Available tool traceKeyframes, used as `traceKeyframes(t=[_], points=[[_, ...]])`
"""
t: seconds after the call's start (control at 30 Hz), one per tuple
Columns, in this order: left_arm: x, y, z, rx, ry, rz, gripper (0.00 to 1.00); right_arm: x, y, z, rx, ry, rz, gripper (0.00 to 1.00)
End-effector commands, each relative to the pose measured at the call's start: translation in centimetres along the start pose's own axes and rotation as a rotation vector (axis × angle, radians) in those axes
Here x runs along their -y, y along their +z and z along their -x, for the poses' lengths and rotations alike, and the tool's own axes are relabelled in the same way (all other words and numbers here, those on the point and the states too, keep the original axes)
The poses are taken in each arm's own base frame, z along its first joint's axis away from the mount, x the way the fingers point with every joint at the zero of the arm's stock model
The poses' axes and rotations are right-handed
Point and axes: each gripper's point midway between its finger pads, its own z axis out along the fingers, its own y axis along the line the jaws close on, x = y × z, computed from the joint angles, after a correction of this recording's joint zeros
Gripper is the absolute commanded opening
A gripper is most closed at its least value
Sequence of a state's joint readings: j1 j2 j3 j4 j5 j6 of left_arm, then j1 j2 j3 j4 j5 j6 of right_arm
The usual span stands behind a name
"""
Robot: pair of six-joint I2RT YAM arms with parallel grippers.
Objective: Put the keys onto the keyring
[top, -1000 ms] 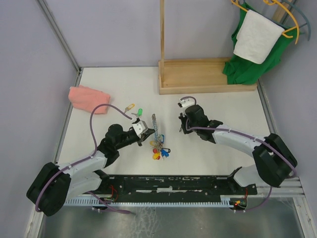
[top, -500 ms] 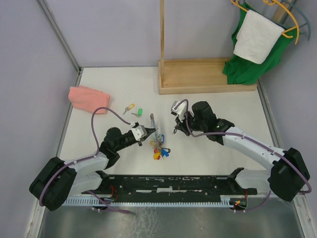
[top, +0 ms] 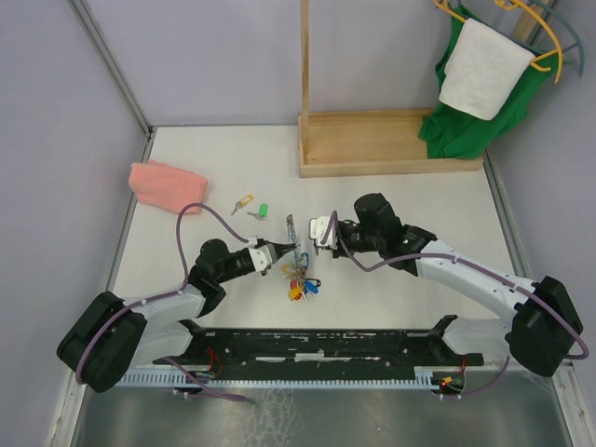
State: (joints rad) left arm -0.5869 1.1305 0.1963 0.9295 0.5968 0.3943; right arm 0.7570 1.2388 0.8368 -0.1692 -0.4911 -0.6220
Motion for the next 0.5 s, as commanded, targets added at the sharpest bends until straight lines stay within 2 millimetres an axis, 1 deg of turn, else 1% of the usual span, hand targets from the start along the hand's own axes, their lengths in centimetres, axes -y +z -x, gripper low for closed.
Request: traceKeyframes(t=[0.0, 0.23, 0.47], points=[[-0.2, 0.5, 3.0, 0.116, 0.150, -0.039, 0.03, 0.6, 0.5, 2.0, 0.069, -0.184, -0.009, 0.01], [0.5, 0.6, 3.0, 0.128, 0.173, -0.087, 0.03, -0.1, 1.3, 2.3, 0.060, -0.235, 0.007, 0.01], [0.2, 0.5, 3.5, 0.145, 0.170, -0.061, 0.03, -0.8, 1.7, 2.2, 0.042, -0.256, 0.023, 0.01]])
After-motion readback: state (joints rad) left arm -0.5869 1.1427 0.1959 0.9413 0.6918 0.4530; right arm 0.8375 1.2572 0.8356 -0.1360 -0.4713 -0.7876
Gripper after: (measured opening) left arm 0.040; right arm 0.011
